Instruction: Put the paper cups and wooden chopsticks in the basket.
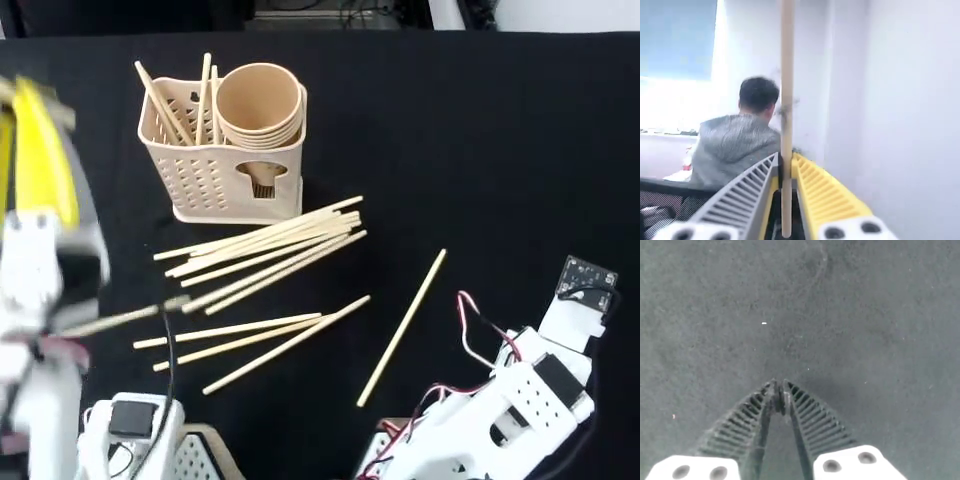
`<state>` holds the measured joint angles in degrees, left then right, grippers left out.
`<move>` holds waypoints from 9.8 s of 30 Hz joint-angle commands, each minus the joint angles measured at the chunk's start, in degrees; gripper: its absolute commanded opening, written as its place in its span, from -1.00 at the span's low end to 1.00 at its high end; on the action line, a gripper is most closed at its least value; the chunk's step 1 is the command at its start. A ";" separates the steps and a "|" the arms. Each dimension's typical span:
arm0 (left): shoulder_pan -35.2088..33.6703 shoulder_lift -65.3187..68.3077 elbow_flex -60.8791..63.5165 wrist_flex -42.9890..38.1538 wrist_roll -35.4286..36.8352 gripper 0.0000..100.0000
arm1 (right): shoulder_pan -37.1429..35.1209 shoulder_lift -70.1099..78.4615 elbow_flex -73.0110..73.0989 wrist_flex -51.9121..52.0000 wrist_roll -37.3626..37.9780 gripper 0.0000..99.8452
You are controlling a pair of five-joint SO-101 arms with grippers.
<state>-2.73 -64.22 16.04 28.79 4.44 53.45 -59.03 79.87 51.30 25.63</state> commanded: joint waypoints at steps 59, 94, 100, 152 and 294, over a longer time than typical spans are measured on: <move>1.36 22.42 -4.44 34.46 -16.18 -0.66 | -0.70 -0.84 0.48 -2.64 0.53 -0.97; -21.49 15.65 40.66 45.10 -71.12 -0.58 | -0.97 -0.84 1.45 -4.75 0.53 -0.97; -18.95 31.56 32.13 46.15 -71.38 -0.56 | -0.97 -0.84 1.54 -4.66 0.53 -0.97; -29.93 46.15 28.09 35.52 -77.71 -0.60 | -8.09 -0.84 5.23 -4.66 0.09 -0.97; -35.74 38.68 41.98 30.42 -71.03 -0.85 | -8.00 -0.84 5.23 -4.92 0.44 -0.97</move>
<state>-37.89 -25.36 56.13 62.11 -64.84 46.07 -59.03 85.41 47.34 25.54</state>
